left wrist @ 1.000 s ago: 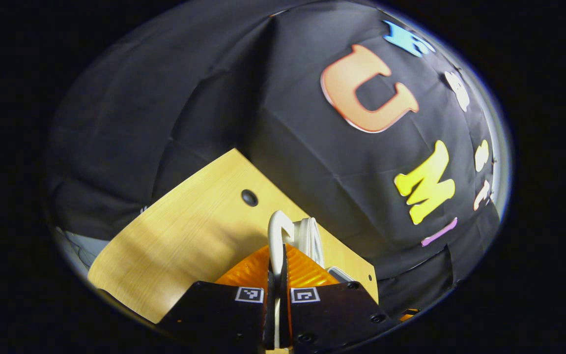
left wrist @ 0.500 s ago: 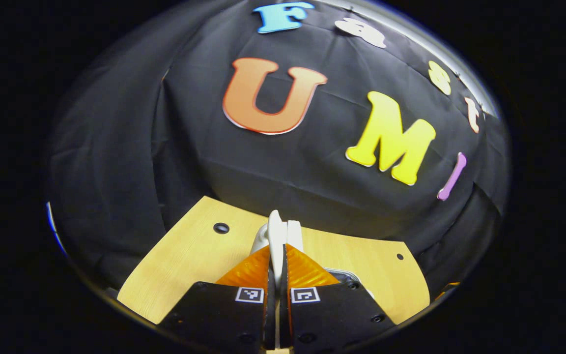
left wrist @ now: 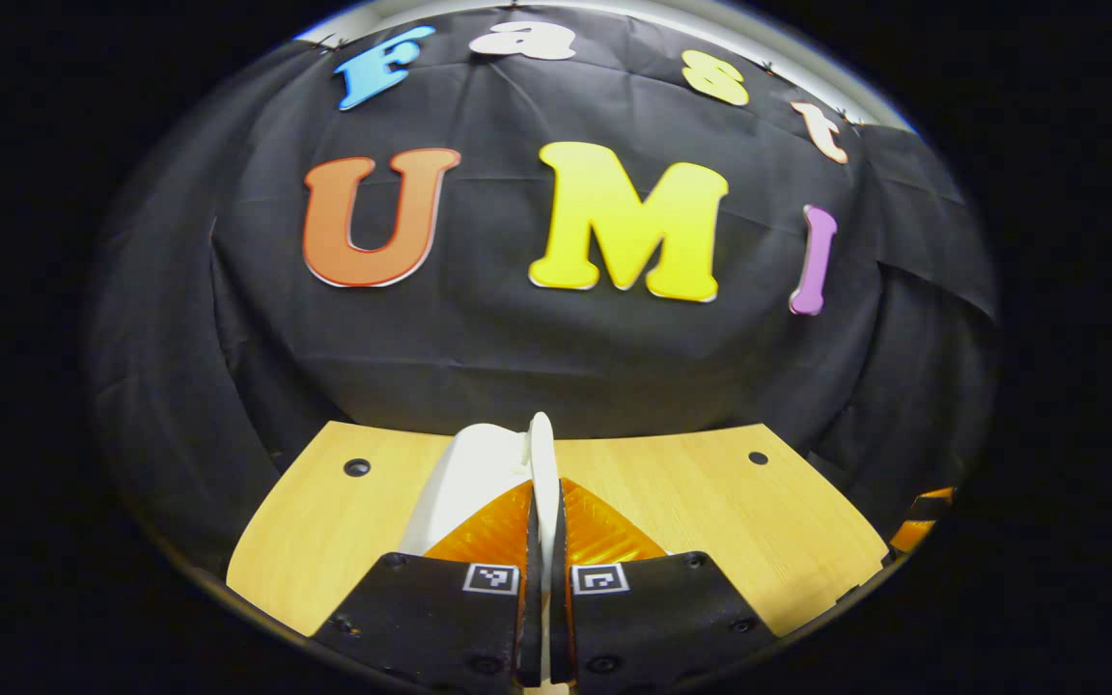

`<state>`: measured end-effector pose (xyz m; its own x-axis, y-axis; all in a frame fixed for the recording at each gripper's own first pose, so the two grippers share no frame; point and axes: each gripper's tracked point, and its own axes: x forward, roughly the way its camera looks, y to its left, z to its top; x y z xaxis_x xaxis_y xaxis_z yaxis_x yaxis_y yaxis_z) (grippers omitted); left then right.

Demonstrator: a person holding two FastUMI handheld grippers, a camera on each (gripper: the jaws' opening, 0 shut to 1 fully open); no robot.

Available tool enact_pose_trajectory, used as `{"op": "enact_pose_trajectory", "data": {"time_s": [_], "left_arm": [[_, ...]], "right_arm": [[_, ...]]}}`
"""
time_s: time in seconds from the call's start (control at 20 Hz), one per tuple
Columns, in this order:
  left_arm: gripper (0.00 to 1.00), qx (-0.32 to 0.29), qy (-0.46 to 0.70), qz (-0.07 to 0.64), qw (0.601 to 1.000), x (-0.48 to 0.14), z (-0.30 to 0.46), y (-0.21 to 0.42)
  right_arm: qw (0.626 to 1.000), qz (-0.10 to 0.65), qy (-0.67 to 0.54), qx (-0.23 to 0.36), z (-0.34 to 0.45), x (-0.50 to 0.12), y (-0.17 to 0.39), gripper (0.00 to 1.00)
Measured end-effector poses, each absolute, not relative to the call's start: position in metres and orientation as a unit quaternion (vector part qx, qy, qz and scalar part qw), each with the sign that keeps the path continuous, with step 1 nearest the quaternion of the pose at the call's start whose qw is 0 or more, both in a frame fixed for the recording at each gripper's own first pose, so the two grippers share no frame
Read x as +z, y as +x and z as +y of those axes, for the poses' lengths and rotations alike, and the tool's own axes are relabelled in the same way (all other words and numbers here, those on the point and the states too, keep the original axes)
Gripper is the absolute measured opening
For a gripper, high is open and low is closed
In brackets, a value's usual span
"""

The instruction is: First open the suitcase, pack the skin care products into it, and then close the suitcase.

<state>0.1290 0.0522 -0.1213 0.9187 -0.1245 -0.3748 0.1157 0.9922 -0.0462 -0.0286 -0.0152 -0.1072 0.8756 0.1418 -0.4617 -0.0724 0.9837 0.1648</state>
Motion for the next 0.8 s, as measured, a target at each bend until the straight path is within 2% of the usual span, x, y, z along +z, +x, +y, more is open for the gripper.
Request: {"op": "enact_pose_trajectory", "data": {"time_s": [0.3,0.8], "left_arm": [[0.06,-0.107,0.044,0.211,0.971,-0.175,-0.031,0.131],[0.06,-0.121,0.107,0.262,0.951,-0.26,-0.083,0.135]], "right_arm": [[0.966,0.248,0.056,0.034,-0.057,-0.111,-0.035,0.74],[0.957,0.284,0.06,-0.002,-0.106,-0.135,-0.043,0.74]]}}
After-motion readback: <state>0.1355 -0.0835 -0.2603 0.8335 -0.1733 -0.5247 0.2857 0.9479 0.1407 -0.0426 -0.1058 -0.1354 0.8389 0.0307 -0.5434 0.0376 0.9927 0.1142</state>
